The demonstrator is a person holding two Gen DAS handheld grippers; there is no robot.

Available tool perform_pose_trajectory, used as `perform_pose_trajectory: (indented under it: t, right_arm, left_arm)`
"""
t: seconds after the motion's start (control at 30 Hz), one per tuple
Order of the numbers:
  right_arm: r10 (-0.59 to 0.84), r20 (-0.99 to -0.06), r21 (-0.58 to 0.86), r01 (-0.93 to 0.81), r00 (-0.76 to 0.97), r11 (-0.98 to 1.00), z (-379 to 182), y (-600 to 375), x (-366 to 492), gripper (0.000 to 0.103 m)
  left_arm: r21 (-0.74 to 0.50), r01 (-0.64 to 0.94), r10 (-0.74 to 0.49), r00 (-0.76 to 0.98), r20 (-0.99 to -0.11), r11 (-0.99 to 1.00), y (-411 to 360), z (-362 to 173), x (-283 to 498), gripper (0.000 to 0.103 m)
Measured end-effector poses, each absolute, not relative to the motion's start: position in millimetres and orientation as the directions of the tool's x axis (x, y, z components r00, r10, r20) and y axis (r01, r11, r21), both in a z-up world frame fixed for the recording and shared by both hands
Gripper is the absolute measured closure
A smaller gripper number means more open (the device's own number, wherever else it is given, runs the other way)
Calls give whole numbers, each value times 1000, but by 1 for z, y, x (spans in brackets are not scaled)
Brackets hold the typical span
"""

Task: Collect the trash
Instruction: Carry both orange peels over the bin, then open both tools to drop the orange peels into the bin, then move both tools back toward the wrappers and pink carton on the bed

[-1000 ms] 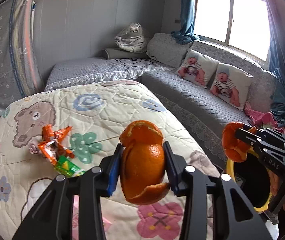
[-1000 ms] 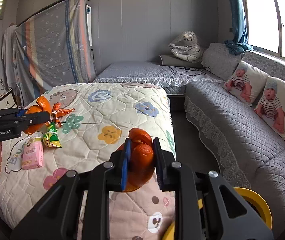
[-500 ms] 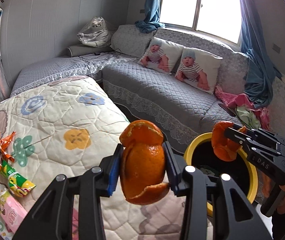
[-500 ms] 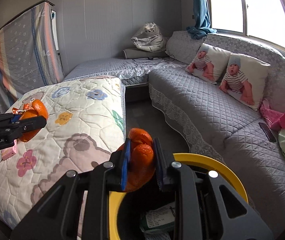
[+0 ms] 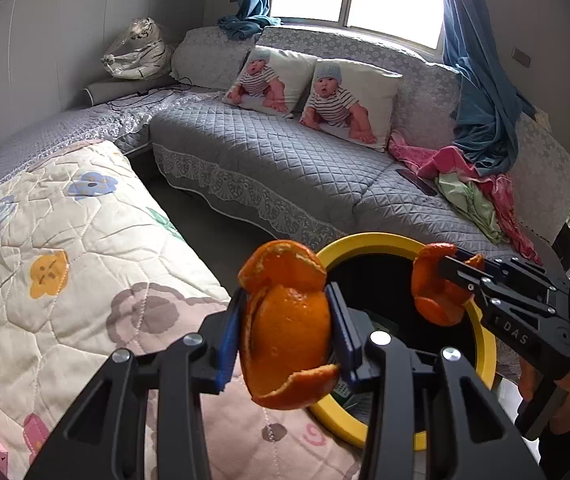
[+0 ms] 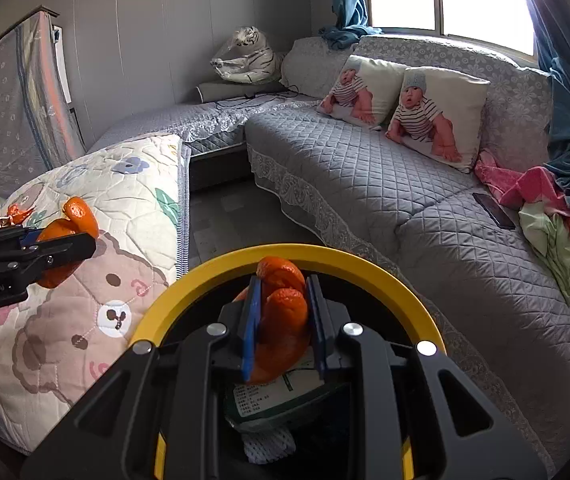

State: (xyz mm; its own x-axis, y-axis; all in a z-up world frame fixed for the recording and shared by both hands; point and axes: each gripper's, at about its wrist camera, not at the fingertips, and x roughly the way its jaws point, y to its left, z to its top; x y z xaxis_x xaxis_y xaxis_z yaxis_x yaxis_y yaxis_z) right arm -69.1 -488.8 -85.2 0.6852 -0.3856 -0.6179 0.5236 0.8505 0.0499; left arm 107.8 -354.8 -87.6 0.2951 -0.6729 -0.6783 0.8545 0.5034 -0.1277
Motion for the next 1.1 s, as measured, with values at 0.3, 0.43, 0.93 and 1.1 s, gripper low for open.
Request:
perform_pose_trajectory:
  t: [0.3, 0.43, 0.93, 1.1]
  right_arm:
    - [-382, -655, 57, 547, 652, 835, -104, -494, -74, 82]
    - [-380, -667, 62, 556, 640, 829, -110, -497, -75, 82]
    - [-389, -679, 79, 588, 623, 805, -113, -507, -80, 76]
    - [-414, -662, 86, 612, 625, 786, -107, -511, -86, 57]
  left_arm:
    - [-131, 876, -664, 247, -705, 464, -386, -104, 92, 65]
    - [-139, 875, -660, 236, -713, 464, -394, -107, 90, 65]
    - [-153, 862, -667, 250, -702, 484, -400, -107, 88, 39]
    - [-160, 843, -668, 275, -691, 513, -393, -104, 93, 29]
